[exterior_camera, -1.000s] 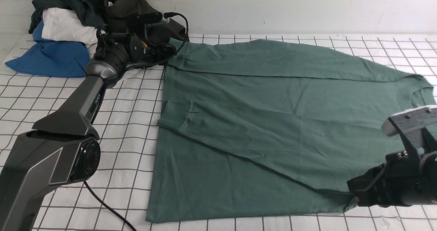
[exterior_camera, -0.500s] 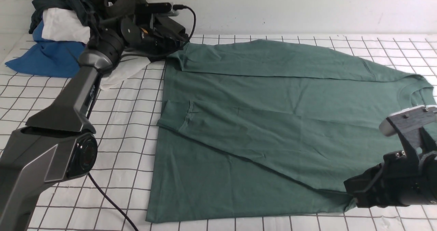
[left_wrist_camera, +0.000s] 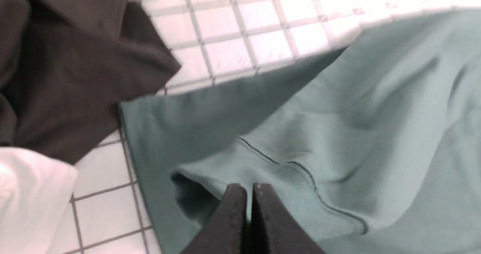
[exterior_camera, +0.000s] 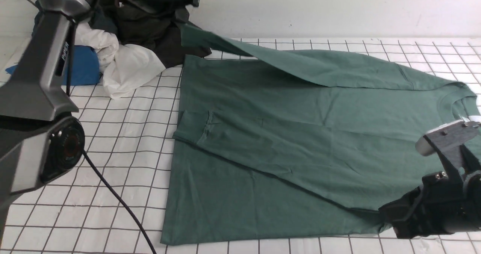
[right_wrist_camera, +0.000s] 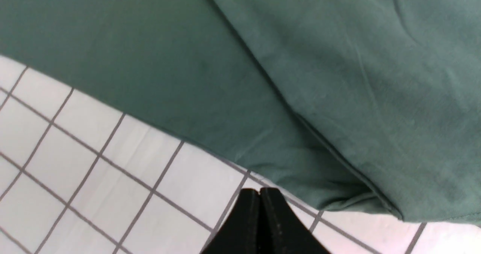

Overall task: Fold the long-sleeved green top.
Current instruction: Use the left arm to drag and drop the cuff onto the cuff closest to the left arm

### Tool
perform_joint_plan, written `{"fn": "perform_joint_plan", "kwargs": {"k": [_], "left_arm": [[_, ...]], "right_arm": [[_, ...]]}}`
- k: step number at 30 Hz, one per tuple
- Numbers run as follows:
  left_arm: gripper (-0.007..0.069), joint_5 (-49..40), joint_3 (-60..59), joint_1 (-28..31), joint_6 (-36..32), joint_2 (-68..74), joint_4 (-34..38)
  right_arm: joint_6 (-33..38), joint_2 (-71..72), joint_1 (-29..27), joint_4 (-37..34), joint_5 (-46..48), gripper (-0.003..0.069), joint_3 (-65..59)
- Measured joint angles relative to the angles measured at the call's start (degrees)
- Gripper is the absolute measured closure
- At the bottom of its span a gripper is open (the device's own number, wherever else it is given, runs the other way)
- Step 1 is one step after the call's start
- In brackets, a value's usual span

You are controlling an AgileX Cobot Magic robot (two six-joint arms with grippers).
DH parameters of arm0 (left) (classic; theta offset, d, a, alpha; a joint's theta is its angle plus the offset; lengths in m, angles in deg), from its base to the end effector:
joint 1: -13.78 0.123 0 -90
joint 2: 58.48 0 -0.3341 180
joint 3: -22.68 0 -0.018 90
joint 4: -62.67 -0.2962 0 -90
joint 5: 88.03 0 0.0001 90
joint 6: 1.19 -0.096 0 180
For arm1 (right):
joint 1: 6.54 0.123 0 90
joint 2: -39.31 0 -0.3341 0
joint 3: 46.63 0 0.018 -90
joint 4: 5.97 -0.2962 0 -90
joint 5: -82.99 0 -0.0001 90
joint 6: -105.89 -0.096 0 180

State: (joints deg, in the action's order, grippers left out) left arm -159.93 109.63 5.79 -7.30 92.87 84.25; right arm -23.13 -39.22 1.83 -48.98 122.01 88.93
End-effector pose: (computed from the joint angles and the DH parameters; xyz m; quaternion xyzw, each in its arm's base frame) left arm 0.6054 -0.1189 0.3637 0.1241 0.9034 -0.1928 0.3625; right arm 0.2218 0.0744 0.2267 -0.2419 0.9198 0.2010 0.2347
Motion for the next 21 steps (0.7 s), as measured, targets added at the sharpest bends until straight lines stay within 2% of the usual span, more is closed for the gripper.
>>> {"fn": "perform_joint_plan", "kwargs": {"k": [3, 8, 11, 14, 21], "left_arm": [[0.0631, 0.7, -17.7, -3.5, -0.8, -9.2, -0.5], [0.0631, 1.2, -47.2, -8.4, -3.5, -17.4, -8.8], [0.0631, 3.1, -58.0, -9.0, -3.5, -20.4, -12.8], [0.0631, 4.9, -60.8, -9.1, -3.5, -23.9, -14.3], [0.0631, 6.1, -53.3, -12.4, -3.7, -32.4, -12.2]], "right_arm": [[0.0, 4.9, 0.0, 3.6, 1.6, 0.0669, 0.0], [0.0, 12.6, 0.0, 6.6, 1.9, 0.0669, 0.0], [-0.1, 15.6, 0.0, 6.6, 0.7, 0.0669, 0.0], [-0.1, 16.6, 0.0, 6.5, -1.0, 0.0669, 0.0], [-0.4, 16.5, 0.0, 6.5, -2.4, 0.0669, -0.3]]}}
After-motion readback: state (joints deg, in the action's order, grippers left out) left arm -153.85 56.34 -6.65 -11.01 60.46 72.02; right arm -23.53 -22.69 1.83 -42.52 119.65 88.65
